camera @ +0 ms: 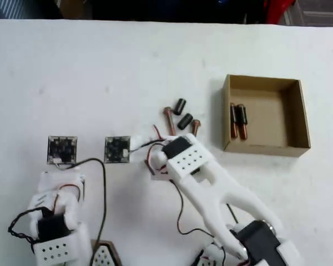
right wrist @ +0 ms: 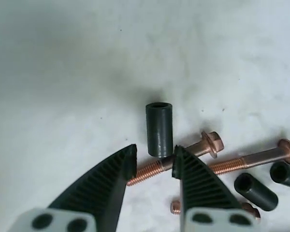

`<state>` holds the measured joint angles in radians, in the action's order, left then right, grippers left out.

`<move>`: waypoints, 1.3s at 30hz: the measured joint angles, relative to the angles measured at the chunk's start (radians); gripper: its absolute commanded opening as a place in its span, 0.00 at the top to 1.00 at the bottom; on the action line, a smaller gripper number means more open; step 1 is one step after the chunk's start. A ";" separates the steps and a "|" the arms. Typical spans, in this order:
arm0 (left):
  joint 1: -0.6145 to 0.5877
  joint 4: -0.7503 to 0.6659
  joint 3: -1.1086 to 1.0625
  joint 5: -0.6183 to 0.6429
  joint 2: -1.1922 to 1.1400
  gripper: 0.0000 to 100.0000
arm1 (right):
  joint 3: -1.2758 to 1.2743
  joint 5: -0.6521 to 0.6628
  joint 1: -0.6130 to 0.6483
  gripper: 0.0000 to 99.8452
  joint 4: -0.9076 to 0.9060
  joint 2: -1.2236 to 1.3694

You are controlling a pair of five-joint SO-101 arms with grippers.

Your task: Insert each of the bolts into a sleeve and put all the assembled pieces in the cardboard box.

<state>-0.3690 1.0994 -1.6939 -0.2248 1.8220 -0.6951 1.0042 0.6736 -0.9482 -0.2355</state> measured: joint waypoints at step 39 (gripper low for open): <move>-0.005 -0.003 0.000 -0.002 0.000 0.98 | 0.003 0.009 0.005 0.98 0.229 0.261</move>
<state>-0.3736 1.0963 -1.6939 -0.2263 1.8220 -0.6920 1.0134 0.6782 -0.7196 0.0253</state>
